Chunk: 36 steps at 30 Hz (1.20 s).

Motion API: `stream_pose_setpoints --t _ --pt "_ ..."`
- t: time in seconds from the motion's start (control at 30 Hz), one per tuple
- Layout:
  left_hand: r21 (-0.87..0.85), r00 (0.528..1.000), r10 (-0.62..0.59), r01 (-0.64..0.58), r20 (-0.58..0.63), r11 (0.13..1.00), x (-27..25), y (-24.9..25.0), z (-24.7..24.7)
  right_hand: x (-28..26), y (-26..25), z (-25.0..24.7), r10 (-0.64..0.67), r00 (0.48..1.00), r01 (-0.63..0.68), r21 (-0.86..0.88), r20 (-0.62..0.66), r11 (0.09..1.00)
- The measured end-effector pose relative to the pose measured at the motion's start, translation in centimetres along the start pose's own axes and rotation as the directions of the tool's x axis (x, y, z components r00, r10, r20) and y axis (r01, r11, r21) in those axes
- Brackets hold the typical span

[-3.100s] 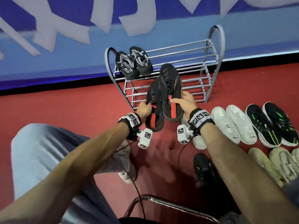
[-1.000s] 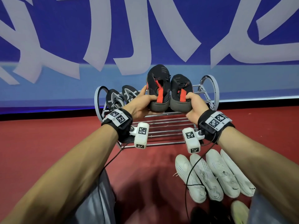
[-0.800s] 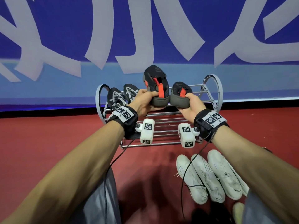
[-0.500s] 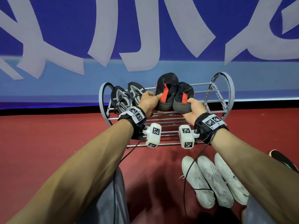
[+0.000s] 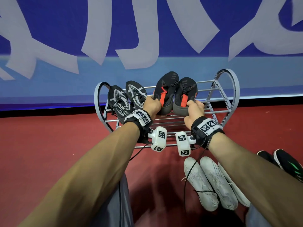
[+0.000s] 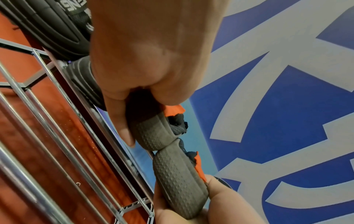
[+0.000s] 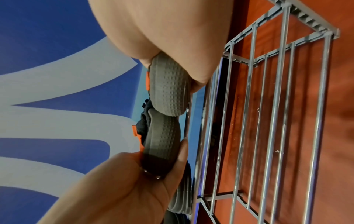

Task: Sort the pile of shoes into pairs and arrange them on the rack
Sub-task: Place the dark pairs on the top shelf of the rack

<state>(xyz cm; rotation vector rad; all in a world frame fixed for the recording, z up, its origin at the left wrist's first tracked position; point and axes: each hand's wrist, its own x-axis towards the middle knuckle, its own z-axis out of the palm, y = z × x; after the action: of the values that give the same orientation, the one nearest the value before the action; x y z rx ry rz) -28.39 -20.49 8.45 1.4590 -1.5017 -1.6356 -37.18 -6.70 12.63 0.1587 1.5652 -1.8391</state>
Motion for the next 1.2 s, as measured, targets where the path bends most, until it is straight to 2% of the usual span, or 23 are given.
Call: stream_pose_setpoints --t 0.07,0.2,0.3,0.43,0.57,0.63,0.83,1.03,1.2 --pt "0.024 1.000 0.012 -0.012 -0.001 1.000 0.1 -0.2 0.0 0.1 0.3 -0.1 -0.018 1.000 0.018 0.008 -0.006 1.000" --pt "0.036 0.999 0.025 -0.024 -0.035 0.999 3.6 -2.8 0.5 -0.3 0.6 0.0 -0.061 0.998 0.061 0.010 -0.030 0.998" --pt "0.070 0.998 0.050 -0.047 -0.039 0.996 -1.0 0.0 0.2 -0.7 0.8 0.0 -0.084 0.995 0.083 -0.008 -0.057 0.996" --pt "0.116 0.994 0.065 -0.055 -0.089 0.992 -0.1 -0.9 0.6 -0.6 1.2 0.1 -0.112 0.991 0.111 -0.011 -0.074 0.994" --pt "0.116 0.992 0.076 -0.063 -0.105 0.991 -3.7 1.6 0.4 -0.4 1.6 0.2 -0.153 0.985 0.152 -0.014 -0.083 0.988" --pt "0.112 0.987 0.085 -0.070 -0.136 0.991 -3.9 1.9 0.4 -0.2 1.8 0.1 -0.149 0.985 0.149 0.002 -0.088 0.989" --pt "0.159 0.991 0.072 -0.054 -0.110 0.986 -3.7 1.3 0.4 0.8 1.1 -0.6 -0.047 0.999 0.047 -0.003 -0.010 0.999" --pt "0.200 0.987 0.112 -0.087 -0.113 0.976 -4.1 1.0 0.4 1.8 1.5 -1.2 0.022 0.996 -0.016 -0.063 0.092 0.998" --pt "0.106 0.986 0.085 -0.069 -0.147 0.992 -4.3 1.2 0.6 2.0 1.1 -1.7 0.029 0.987 -0.015 -0.089 0.157 0.996"
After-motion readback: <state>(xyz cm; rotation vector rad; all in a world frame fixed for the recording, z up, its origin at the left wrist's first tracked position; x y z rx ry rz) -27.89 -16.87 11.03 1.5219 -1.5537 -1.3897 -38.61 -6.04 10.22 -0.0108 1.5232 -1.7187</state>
